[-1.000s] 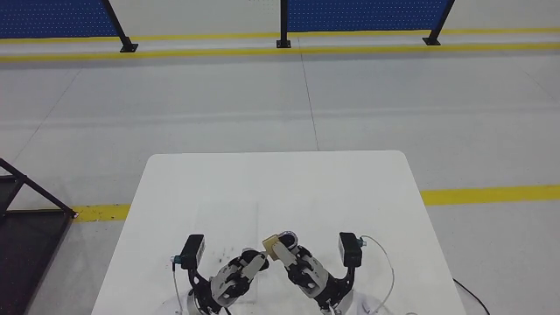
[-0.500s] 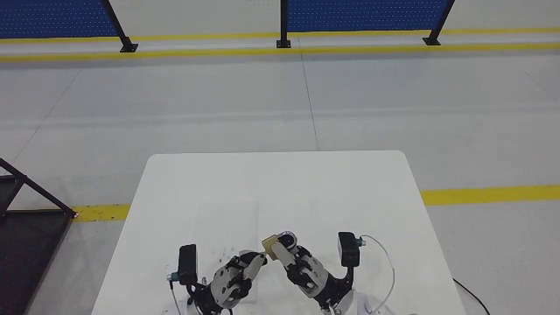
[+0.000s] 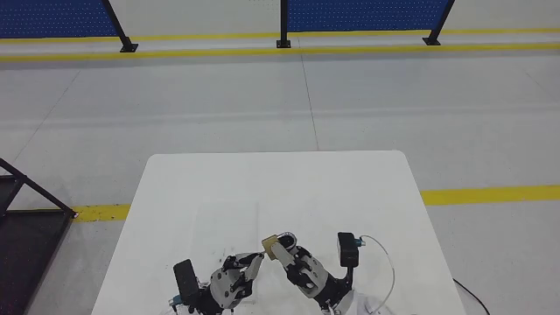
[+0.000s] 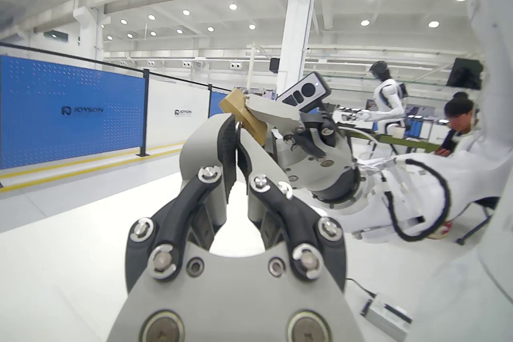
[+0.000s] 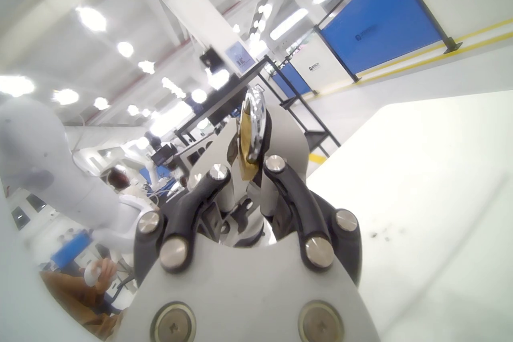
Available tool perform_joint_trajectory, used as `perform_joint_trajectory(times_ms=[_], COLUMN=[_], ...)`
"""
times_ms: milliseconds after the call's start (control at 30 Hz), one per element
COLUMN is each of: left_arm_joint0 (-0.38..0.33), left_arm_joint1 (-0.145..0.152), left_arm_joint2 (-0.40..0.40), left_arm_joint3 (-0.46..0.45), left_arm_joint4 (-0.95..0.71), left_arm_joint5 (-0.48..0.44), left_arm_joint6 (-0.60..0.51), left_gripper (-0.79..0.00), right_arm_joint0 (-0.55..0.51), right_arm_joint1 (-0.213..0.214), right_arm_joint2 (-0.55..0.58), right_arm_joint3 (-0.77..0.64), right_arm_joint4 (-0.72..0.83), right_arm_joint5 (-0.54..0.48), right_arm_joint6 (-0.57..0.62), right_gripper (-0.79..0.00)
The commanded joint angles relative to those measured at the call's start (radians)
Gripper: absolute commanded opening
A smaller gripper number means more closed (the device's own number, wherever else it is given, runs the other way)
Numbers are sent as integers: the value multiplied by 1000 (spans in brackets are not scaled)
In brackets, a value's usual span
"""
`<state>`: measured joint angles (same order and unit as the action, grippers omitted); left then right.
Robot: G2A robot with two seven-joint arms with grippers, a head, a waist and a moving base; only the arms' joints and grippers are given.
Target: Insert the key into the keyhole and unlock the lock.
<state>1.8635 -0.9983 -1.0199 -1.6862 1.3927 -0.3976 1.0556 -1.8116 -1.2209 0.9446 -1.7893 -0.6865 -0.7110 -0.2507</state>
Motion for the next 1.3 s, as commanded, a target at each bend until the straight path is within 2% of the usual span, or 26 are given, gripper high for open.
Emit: perform_joint_trajectory(times_ms=[0, 33, 100, 233, 333, 533, 633, 667, 700, 733, 900, 967, 1033, 1133, 1267], left_arm_joint0=[-5, -2, 0, -6, -7, -13, -15, -14, -16, -14, -5, 6, 32, 82, 153], left_arm_joint1=[-3, -5, -8, -12, -16, -22, -24, -24, -25, -25, -20, -12, -1, 18, 48], left_arm_joint2=[-8, -6, 8, -3, 1, 4, 7, 7, 5, 7, 0, -29, -51, -111, -225], left_arm_joint3=[4, 8, 6, 8, 11, 11, 13, 15, 13, 13, 11, 13, 15, 25, 43], left_arm_joint4=[53, 87, 88, 152, 194, 226, 213, 207, 202, 188, 90, 80, 46, -34, -81], left_arm_joint5=[107, 159, 170, 294, 354, 422, 412, 405, 402, 390, 213, 169, 66, -92, -236], left_arm_joint6=[20, 23, 32, 44, 45, 58, 64, 58, 58, 60, 81, 91, 103, 117, 98], left_gripper=[-785, -785, -785, -785, -785, -785, -785, -517, -40, 0, 0, 0, 0, 0, 0], right_arm_joint0=[0, 1, 1, 2, 2, 0, 0, 0, 0, 1, 6, 15, 31, 76, 164], right_arm_joint1=[0, 0, 1, 2, 2, 4, 5, 5, 5, 5, 5, 4, 2, -5, -25], right_arm_joint2=[-1, -1, -2, -3, -3, -2, -2, -2, -2, 0, 8, 11, 6, -19, -92], right_arm_joint3=[0, 0, -1, -1, -2, -3, -3, -3, -3, -3, 8, 21, 38, 75, 135], right_arm_joint4=[0, 1, 1, 3, 3, 4, 5, 6, 8, 10, 48, 72, 98, 128, 110], right_arm_joint5=[2, 4, 5, 5, 5, 4, 4, 5, 6, 6, 37, 59, 87, 184, 366], right_arm_joint6=[2, 2, 3, 3, 3, 0, 0, 0, 0, -1, -3, 6, 37, 132, 287], right_gripper=[-785, -785, -785, -785, -785, -785, -785, -785, -785, -785, -785, -785, -785, -785, -785])
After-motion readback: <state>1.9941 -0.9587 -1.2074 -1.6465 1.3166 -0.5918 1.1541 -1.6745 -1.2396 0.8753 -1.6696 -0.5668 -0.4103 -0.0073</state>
